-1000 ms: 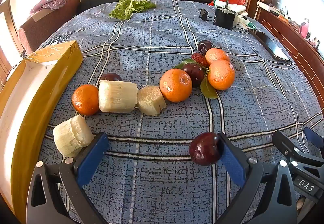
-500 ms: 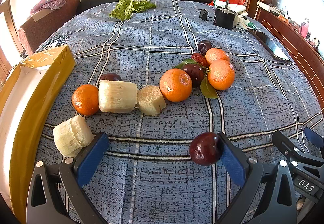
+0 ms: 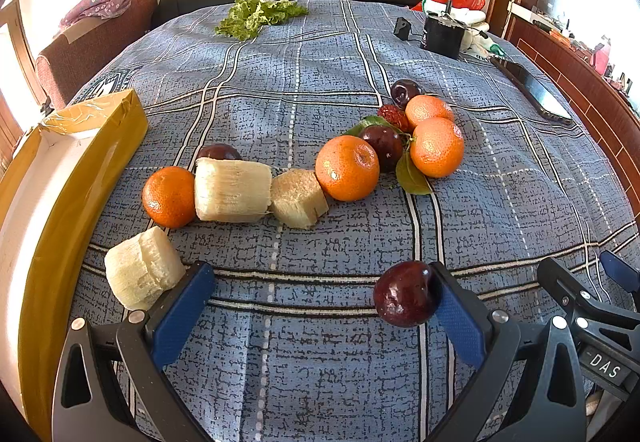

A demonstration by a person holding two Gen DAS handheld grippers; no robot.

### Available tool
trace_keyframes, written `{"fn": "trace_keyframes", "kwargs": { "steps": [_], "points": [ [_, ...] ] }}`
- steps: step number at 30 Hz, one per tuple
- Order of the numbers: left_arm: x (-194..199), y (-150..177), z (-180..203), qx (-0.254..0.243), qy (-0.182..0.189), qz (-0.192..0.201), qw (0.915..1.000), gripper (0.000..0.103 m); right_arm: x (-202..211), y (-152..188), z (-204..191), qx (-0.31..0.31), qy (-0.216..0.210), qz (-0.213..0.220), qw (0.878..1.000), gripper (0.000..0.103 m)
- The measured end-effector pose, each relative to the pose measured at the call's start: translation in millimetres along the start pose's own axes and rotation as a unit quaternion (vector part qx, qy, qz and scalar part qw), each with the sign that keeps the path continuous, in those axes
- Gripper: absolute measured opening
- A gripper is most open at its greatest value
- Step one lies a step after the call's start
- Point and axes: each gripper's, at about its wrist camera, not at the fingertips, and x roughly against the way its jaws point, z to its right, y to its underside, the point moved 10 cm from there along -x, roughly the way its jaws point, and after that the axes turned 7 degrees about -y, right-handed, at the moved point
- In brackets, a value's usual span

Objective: Organize fruits

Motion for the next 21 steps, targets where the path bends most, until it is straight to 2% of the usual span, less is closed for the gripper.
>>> {"fn": "trace_keyframes", "kwargs": {
  "steps": [21],
  "points": [
    [0.0,0.0,0.0,0.0,0.0,0.0,1.0,0.103,-1.7,-0.3,0.1,-0.003,0.002,0.001,1.0,0.103]
  ]
}}
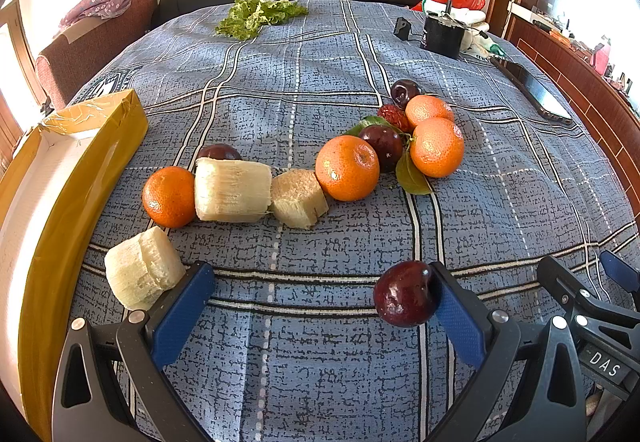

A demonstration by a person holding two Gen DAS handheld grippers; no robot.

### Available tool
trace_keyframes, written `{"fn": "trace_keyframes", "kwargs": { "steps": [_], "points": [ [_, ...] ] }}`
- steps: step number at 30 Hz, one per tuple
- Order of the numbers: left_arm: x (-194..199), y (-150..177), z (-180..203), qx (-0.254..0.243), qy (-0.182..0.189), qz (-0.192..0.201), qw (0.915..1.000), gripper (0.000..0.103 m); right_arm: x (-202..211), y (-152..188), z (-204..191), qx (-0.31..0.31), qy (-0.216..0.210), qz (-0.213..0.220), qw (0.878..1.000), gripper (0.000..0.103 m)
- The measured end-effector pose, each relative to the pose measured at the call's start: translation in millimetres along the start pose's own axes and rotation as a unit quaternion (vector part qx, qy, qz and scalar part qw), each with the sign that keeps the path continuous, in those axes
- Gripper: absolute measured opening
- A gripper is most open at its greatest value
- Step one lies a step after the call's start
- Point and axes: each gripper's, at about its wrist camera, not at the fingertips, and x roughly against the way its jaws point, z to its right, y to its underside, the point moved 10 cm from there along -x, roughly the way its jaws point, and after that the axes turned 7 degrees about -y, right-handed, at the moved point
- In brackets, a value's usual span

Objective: Organize fruits

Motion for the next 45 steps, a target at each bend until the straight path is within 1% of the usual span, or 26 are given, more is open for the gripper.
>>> {"fn": "trace_keyframes", "kwargs": {
  "steps": [7,12,15,18,19,21,22,23,25,26,27,28,29,30,31,32,33,34,35,36,37,39,42,43,45],
  "points": [
    [0,1,-1,0.006,-0.004,-0.002,1.0,0.103,0,0,0,0.0,0.0,0.0,1.0,0.103],
    [-1,5,2,-0.021,0.011,-0.034,0.9991,0.103,1,1,0,0.0,0.0,0.0,1.0,0.103],
    [2,9,4,-0.037,0.02,-0.039,0.9984,0.103,0,1,0,0.0,0.0,0.0,1.0,0.103],
    [8,15,7,-0.053,0.038,-0.049,0.9967,0.102,0,1,0,0.0,0.0,0.0,1.0,0.103],
    [14,18,8,-0.052,0.055,-0.048,0.9959,0.1,1,1,0,0.0,0.0,0.0,1.0,0.103],
    [30,23,2,-0.039,0.088,-0.04,0.9946,0.086,0,1,-1,0.0,0.0,0.0,1.0,0.103],
    [42,24,-4,-0.032,0.101,-0.03,0.9939,0.084,-1,1,-2,0.0,0.0,0.0,1.0,0.103],
    [54,24,-11,-0.027,0.107,-0.017,0.9937,0.082,-2,2,-3,-0.001,0.0,0.0,1.0,0.103],
    [87,20,-32,-0.018,0.112,0.02,0.9934,0.081,-2,3,-4,-0.001,-0.002,0.0,1.0,0.103],
    [115,13,-50,-0.013,0.11,0.056,0.9923,0.081,-2,3,-4,0.001,-0.003,-0.001,1.0,0.103],
    [135,8,-62,-0.01,0.105,0.08,0.9912,0.081,-3,4,-5,0.005,-0.006,-0.006,1.0,0.103],
    [165,0,-83,-0.001,0.1,0.117,0.9881,0.081,-3,4,-4,0.007,-0.01,-0.014,1.0,0.103],
    [187,-6,-98,0.009,0.1,0.142,0.9847,0.081,-4,4,-5,0.008,-0.01,-0.028,1.0,0.103],
    [210,-10,-114,0.021,0.101,0.164,0.981,0.081,-5,4,-6,0.009,-0.008,-0.037,0.999,0.103],
    [226,-13,-125,0.022,0.1,0.177,0.9789,0.081,-6,4,-7,0.013,-0.01,-0.053,0.998,0.103],
    [245,-19,-136,0.011,0.094,0.195,0.9762,0.081,-7,4,-8,0.015,-0.013,-0.074,0.997,0.103],
    [263,-23,-147,0.006,0.081,0.217,0.9728,0.081,-8,4,-8,0.013,-0.013,-0.08,0.997,0.103],
    [283,-27,-159,0.013,0.067,0.241,0.9681,0.081,-7,3,-8,0.009,-0.012,-0.079,0.997,0.098],
    [296,-32,-168,0.021,0.067,0.255,0.9644,0.081,-3,1,-9,0.005,-0.009,-0.069,0.998,0.095],
    [308,-33,-176,0.029,0.073,0.263,0.9617,0.081,2,0,-10,-0.001,-0.013,-0.061,0.998,0.089],
    [322,-36,-186,0.04,0.079,0.271,0.9586,0.081,11,-1,-15,-0.01,-0.026,-0.048,0.998,0.086],
    [346,-44,-204,0.05,0.081,0.289,0.9525,0.081,36,-8,-24,-0.015,-0.05,-0.014,0.999,0.085],
    [378,-56,-230,0.056,0.061,0.315,0.9453,0.082,89,-30,-43,0.01,-0.054,0.053,0.997,0.084],
    [386,-61,-236,0.055,0.055,0.323,0.9432,0.082,112,-40,-51,0.013,-0.068,0.077,0.995,0.084],
    [407,-70,-252,0.048,0.019,0.336,0.9405,0.082,149,-57,-62,0.013,-0.088,0.113,0.99,0.084]
  ]
}}
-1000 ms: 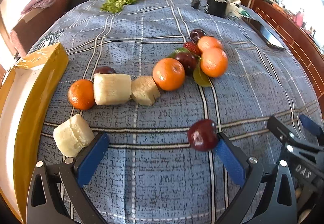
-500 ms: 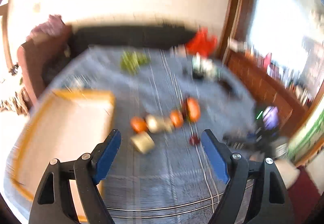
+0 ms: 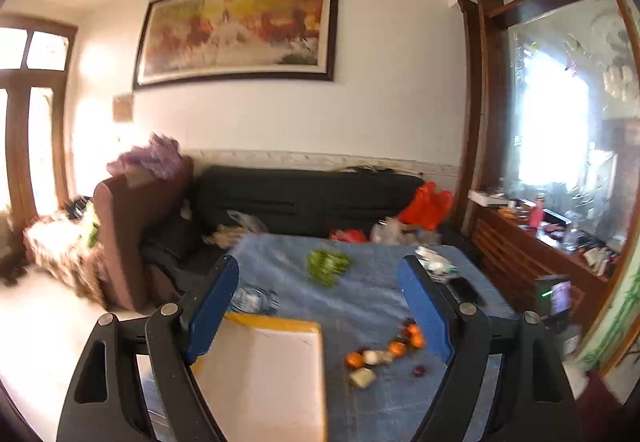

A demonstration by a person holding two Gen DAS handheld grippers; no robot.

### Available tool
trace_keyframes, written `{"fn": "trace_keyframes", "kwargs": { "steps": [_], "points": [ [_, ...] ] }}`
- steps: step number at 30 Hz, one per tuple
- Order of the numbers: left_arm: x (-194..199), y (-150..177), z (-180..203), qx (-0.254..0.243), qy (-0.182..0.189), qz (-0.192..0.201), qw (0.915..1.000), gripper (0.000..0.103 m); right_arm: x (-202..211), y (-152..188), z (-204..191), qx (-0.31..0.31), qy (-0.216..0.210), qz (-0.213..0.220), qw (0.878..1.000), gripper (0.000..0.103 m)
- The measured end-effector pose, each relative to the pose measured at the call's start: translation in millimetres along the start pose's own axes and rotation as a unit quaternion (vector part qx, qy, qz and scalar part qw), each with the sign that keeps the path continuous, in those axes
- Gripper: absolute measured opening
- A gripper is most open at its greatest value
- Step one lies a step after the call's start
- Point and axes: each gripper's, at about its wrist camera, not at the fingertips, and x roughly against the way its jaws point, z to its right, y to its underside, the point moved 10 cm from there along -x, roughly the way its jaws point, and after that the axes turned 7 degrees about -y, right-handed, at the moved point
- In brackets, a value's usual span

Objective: Organize fruits

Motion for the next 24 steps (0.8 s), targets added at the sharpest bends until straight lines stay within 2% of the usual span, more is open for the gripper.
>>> {"fn": "trace_keyframes", "kwargs": {
  "steps": [5,6,7,8,10,11,13,14,15,16,17,18,19,21,24],
  "points": [
    [-9,-53,-15,-0.055,-0.077,0.011,0.9955,0.086,69,-89,-48,0.017,-0.05,0.108,0.993,0.084],
    [-16,-56,-16,-0.05,-0.079,0.006,0.9956,0.086,71,-102,-63,0.023,-0.073,0.119,0.99,0.086],
    [-26,-52,-16,-0.038,-0.069,-0.007,0.9969,0.087,71,-109,-74,0.027,-0.098,0.12,0.988,0.094],
    [-33,-46,-19,-0.026,-0.052,-0.023,0.998,0.087,62,-109,-89,0.023,-0.14,0.105,0.984,0.098],
    [-54,-15,-12,0.003,-0.008,-0.068,0.9977,0.087,33,-88,-103,0.018,-0.169,0.048,0.984,0.099],
    [-63,5,-6,0.011,0.009,-0.088,0.996,0.086,8,-66,-107,0.027,-0.157,0.015,0.987,0.097],
    [-87,48,12,0.021,0.041,-0.13,0.9904,0.086,-26,-33,-106,0.05,-0.121,-0.014,0.991,0.076],
    [-101,77,23,0.028,0.062,-0.158,0.985,0.086,-49,-11,-102,0.053,-0.101,-0.036,0.993,0.069],
    [-113,100,34,0.035,0.081,-0.182,0.9793,0.085,-61,3,-95,0.047,-0.097,-0.052,0.993,0.055],
    [-126,126,46,0.043,0.099,-0.209,0.972,0.082,-76,15,-90,0.038,-0.098,-0.069,0.992,0.051],
    [-136,148,57,0.049,0.109,-0.23,0.9657,0.07,-87,29,-83,0.029,-0.102,-0.083,0.991,0.051],
    [-146,168,64,0.055,0.119,-0.252,0.9589,0.054,-96,38,-76,0.025,-0.1,-0.09,0.991,0.051],
    [-158,190,72,0.06,0.129,-0.276,0.9505,0.048,-102,45,-71,0.026,-0.096,-0.093,0.991,0.051],
    [-171,223,80,0.064,0.117,-0.304,0.9432,0.044,-111,54,-65,0.03,-0.103,-0.101,0.989,0.05],
    [-183,244,83,0.063,0.099,-0.319,0.9405,0.044,-129,67,-65,0.049,-0.102,-0.109,0.988,0.05]
  ]
}}
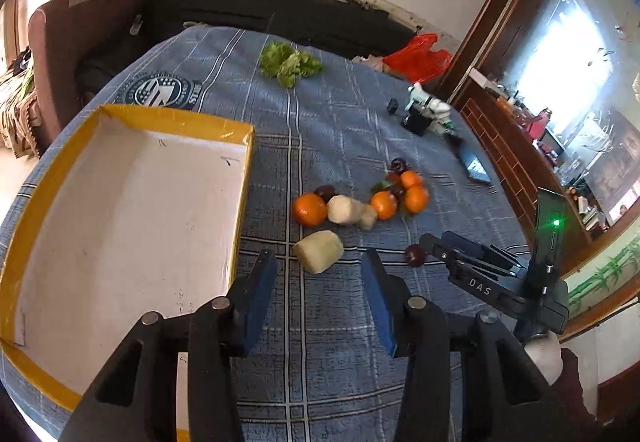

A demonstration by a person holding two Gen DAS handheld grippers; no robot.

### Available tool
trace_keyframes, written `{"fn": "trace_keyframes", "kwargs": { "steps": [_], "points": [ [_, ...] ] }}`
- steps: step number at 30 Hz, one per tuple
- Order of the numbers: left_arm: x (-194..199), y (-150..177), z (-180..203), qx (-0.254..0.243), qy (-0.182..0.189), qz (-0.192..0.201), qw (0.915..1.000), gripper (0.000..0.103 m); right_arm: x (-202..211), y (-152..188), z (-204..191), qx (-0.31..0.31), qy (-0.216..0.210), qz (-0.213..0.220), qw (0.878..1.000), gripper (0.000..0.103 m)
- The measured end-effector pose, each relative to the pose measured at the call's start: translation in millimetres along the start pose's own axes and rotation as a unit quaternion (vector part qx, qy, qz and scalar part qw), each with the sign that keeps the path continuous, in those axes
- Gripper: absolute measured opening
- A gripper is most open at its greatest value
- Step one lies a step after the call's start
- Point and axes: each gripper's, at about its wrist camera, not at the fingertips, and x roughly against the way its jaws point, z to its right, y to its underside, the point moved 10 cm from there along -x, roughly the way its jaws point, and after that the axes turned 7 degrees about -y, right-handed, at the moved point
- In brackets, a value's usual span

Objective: Organize fruits
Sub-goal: 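Grasp the white fruit cube with the left gripper while the right gripper grasps a dark plum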

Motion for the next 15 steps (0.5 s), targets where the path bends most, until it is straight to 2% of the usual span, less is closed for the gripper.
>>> {"fn": "trace_keyframes", "kwargs": {
  "steps": [4,7,11,13,15],
  "points": [
    [-16,-2,1,-0.017,-0.021,-0.012,0.9996,0.049,-23,9,0,0.004,-0.011,-0.011,1.0,0.05],
    [-33,1,14,-0.061,-0.037,-0.022,0.9972,0.053,-30,11,-1,0.016,-0.01,-0.01,1.0,0.05],
    [-61,3,28,-0.101,-0.045,-0.039,0.9931,0.053,-31,13,-1,0.025,-0.007,-0.006,1.0,0.05],
    [-73,4,36,-0.125,-0.054,-0.042,0.9898,0.053,-29,13,0,0.025,-0.007,-0.002,1.0,0.04],
    [-82,5,40,-0.141,-0.063,-0.045,0.9869,0.053,-30,14,0,0.024,-0.009,-0.004,1.0,0.039]
  ]
}}
